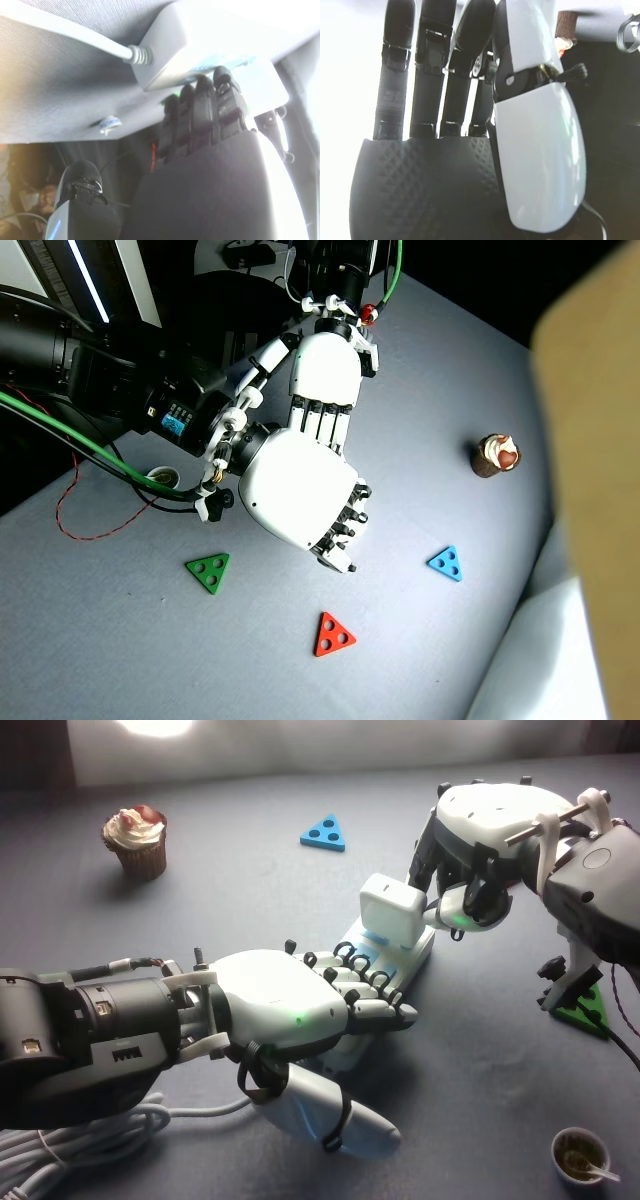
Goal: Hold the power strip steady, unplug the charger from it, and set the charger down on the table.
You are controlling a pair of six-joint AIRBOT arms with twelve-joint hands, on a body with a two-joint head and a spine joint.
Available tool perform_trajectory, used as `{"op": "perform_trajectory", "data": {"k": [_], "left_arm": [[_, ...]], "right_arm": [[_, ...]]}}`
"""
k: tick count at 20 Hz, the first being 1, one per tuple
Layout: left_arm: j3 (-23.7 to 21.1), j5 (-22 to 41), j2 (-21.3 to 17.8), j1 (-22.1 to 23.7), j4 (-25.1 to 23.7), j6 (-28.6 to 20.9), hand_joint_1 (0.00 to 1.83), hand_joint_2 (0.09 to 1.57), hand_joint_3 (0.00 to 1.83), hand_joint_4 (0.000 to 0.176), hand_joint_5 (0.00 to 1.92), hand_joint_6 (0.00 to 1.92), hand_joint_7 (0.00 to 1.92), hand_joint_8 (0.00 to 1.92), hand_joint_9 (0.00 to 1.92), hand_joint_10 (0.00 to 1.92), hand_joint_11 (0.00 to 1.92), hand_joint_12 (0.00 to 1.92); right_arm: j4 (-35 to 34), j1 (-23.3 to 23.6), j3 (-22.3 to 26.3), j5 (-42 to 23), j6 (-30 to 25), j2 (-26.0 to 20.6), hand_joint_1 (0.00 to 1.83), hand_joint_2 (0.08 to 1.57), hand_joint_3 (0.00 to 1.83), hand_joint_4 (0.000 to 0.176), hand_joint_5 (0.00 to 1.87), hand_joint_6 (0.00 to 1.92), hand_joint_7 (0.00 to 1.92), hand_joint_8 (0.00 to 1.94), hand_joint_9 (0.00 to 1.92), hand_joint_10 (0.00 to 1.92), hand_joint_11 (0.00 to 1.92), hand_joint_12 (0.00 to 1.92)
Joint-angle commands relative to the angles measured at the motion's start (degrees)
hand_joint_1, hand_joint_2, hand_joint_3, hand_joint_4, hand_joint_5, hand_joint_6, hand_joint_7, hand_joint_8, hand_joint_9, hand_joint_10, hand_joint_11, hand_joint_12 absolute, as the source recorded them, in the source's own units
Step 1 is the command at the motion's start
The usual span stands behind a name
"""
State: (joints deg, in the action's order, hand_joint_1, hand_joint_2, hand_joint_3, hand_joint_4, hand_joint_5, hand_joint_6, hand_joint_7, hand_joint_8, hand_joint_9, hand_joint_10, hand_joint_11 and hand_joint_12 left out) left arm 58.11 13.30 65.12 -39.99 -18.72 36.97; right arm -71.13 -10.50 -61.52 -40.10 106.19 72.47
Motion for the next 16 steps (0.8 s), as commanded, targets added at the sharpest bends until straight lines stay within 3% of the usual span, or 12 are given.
{"op": "perform_trajectory", "data": {"k": [1, 10, 11, 14, 15, 16], "left_arm": [[0.29, 2.44, 0.53, -0.12, 0.44, -0.65, 0.07, 1.04, 0.0, 0.0, 0.12, 0.0, 0.14, 0.0, 0.13, 0.0, 0.06, 0.11], [0.39, 2.42, 0.41, 0.09, 0.44, -0.66, 0.06, 1.03, 0.0, 0.0, 0.13, 0.0, 0.16, 0.01, 0.15, 0.01, 0.08, 0.12], [0.39, 2.42, 0.41, 0.09, 0.44, -0.66, 0.05, 1.03, 0.0, 0.0, 0.11, 0.0, 0.14, 0.0, 0.14, 0.0, 0.06, 0.11], [0.38, 2.42, 0.39, 0.14, 0.44, -0.66, 0.02, 1.04, 0.0, 0.0, 0.09, 0.0, 0.11, 0.0, 0.11, 0.0, 0.05, 0.1], [0.38, 2.41, 0.37, 0.14, 0.44, -0.66, 0.01, 1.04, 0.0, 0.0, 0.08, 0.0, 0.1, 0.0, 0.09, 0.0, 0.05, 0.1], [0.38, 2.4, 0.36, 0.14, 0.44, -0.66, 0.0, 1.04, 0.0, 0.0, 0.09, 0.0, 0.11, 0.0, 0.1, 0.0, 0.05, 0.1]], "right_arm": [[3.32, 0.91, 0.26, -2.35, -0.68, -0.53, 1.28, 1.03, 0.0, 0.0, 1.22, 0.37, 1.18, 0.84, 1.28, 0.1, 0.64, 1.11], [3.34, 0.74, 0.04, -2.35, -0.68, -0.97, 1.28, 1.03, 0.0, 0.0, 1.22, 0.39, 1.18, 0.84, 1.25, 0.11, 0.61, 1.16], [3.34, 0.7, -0.02, -2.35, -0.68, -0.97, 1.28, 1.04, 0.01, 0.0, 1.24, 0.32, 1.15, 0.91, 1.12, 0.48, 0.61, 1.16], [3.34, 0.68, -0.02, -2.35, -0.68, -1.02, 1.29, 1.04, 0.0, 0.0, 1.23, 0.31, 1.15, 0.93, 1.04, 0.73, 0.62, 1.21], [3.34, 0.68, 0.03, -2.35, -0.68, -1.05, 1.28, 1.06, 0.0, 0.0, 1.21, 0.28, 1.09, 1.05, 0.99, 0.92, 0.62, 1.34], [3.34, 0.69, 0.07, -2.35, -0.68, -1.07, 1.28, 1.06, 0.0, 0.0, 1.21, 0.3, 1.1, 1.03, 0.96, 0.93, 0.61, 1.32]]}}
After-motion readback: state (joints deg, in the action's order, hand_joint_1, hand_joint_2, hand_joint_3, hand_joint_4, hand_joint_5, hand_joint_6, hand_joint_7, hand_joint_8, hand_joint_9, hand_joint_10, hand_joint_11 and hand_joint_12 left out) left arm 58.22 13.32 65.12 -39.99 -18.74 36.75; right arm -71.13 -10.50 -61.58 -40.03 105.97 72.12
